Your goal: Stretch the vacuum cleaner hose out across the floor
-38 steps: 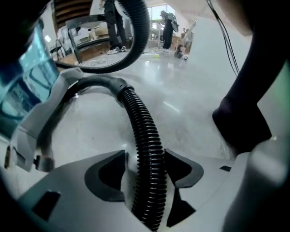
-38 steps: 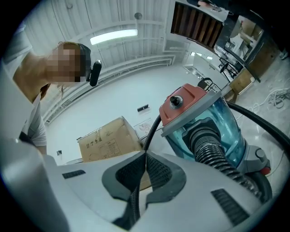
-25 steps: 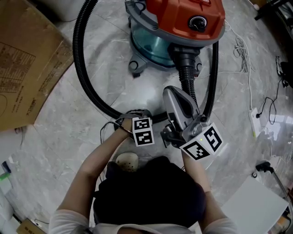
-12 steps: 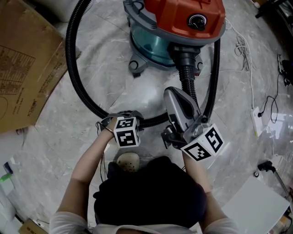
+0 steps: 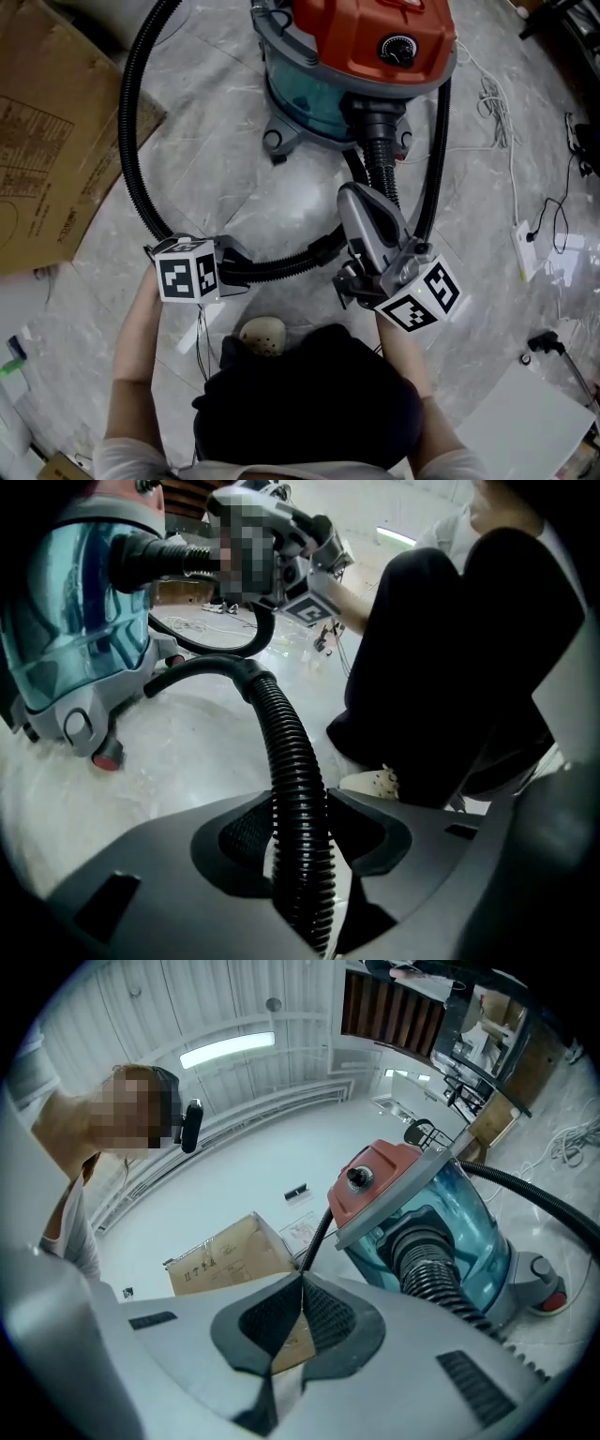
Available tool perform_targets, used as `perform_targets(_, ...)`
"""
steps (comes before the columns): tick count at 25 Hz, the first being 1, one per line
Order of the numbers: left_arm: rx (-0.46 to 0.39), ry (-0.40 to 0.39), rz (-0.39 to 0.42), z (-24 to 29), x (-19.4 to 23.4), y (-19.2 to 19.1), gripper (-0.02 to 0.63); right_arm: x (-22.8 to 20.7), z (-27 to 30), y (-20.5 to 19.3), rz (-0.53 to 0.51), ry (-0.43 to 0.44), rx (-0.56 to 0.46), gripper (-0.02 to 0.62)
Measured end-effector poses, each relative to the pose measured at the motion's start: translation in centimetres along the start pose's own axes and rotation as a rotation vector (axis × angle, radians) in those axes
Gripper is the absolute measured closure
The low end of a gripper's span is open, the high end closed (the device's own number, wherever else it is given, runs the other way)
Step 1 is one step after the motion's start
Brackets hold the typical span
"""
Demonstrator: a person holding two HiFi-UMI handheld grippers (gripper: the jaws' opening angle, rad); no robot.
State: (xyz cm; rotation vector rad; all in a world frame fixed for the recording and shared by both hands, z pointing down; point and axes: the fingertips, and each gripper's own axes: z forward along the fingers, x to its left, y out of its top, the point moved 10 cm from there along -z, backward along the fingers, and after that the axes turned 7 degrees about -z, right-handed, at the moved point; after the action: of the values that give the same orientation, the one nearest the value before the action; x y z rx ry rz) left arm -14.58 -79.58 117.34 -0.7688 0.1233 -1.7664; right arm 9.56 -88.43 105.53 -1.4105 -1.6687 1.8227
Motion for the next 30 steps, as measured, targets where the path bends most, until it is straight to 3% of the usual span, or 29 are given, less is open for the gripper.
perform_targets(7, -0.138, -0.073, 0.035, -6.0, -1.9, -1.2, 0.42, 0.0, -0.1, 0.8, -0.017, 0.025, 0.018, 0.58)
perform_targets(11, -0.307, -0.095, 0.048, -9.0, -2.4, -1.4, 0.42, -0.1, -0.3, 1.5, -0.014, 0.032, 0.006, 0.58)
perform_targets(15, -0.535, -0.151, 0.057, -11.2, -2.5, -1.9, 0.42, 0.0, -0.5, 2.0, -0.014, 0.024, -0.005, 0.58)
perform_targets(17, -0.599, -0.175, 0.04, -12.2, -2.6, -2.1, 0.42, -0.1, -0.7, 2.1, -0.009, 0.021, -0.011, 0.58)
perform_targets(21, -0.644, -0.205, 0.045, -12.8, -2.7, -2.8, 0.42, -0.3, -0.7, 2.0, 0.002, 0.025, -0.006, 0.58)
perform_targets(26, -0.645, -0.208, 0.046, -12.9, -3.4, -2.2, 0.42, -0.2, 0.4, 1.3, 0.041, 0.043, 0.107, 0.578)
perform_targets(30, -0.637, -0.2, 0.014, -14.9, -5.2, -0.5, 0.42, 0.0, 1.2, 2.6, 0.214, 0.053, 0.133, 0.578)
